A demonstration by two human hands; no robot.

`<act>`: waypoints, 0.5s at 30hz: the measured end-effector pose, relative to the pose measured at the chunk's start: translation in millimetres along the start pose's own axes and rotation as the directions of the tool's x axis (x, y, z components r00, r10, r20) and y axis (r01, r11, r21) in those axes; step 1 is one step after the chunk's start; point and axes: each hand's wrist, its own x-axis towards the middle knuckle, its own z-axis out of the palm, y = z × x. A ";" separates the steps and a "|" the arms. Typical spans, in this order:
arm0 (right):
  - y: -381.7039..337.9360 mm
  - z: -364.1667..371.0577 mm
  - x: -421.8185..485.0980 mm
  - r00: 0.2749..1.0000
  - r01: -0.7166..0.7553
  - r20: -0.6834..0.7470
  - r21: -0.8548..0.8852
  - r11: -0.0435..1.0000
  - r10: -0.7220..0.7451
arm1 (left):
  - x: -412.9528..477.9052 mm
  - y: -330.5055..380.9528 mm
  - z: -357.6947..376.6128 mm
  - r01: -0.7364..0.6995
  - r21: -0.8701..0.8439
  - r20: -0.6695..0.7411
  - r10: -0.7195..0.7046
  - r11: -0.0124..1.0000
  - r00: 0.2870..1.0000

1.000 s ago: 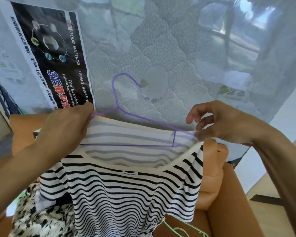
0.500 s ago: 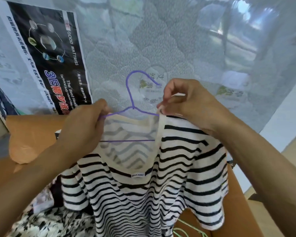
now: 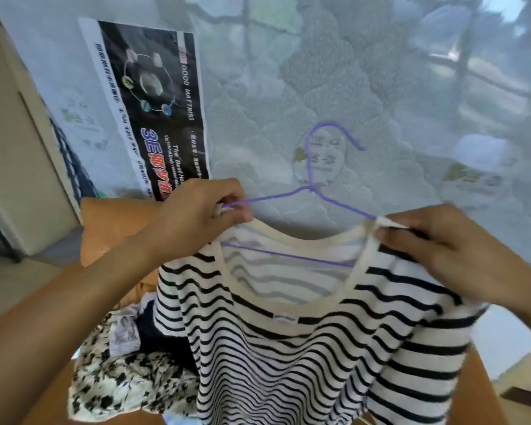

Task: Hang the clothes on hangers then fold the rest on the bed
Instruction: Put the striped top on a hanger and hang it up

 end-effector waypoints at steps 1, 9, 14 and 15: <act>2.8 -4.5 -1.5 0.999 -0.030 -0.021 0.006 1.000 0.030 | -1.5 -4.5 -3.9 0.004 -0.007 -0.003 -0.004 1.000 1.000; 8.2 -28.7 -4.5 0.970 -0.182 -0.132 0.158 0.971 0.203 | -16.3 -14.5 -22.7 0.021 -0.085 -0.148 -0.033 0.996 0.988; 4.6 -27.2 -1.1 0.985 -0.146 -0.064 0.191 0.971 0.160 | -6.8 -1.2 -28.8 -0.058 0.025 -0.137 0.061 0.998 0.989; 4.7 -28.2 -0.1 0.988 -0.123 -0.062 0.205 0.971 0.139 | -4.8 1.5 -29.9 -0.061 0.014 -0.148 0.063 0.998 0.987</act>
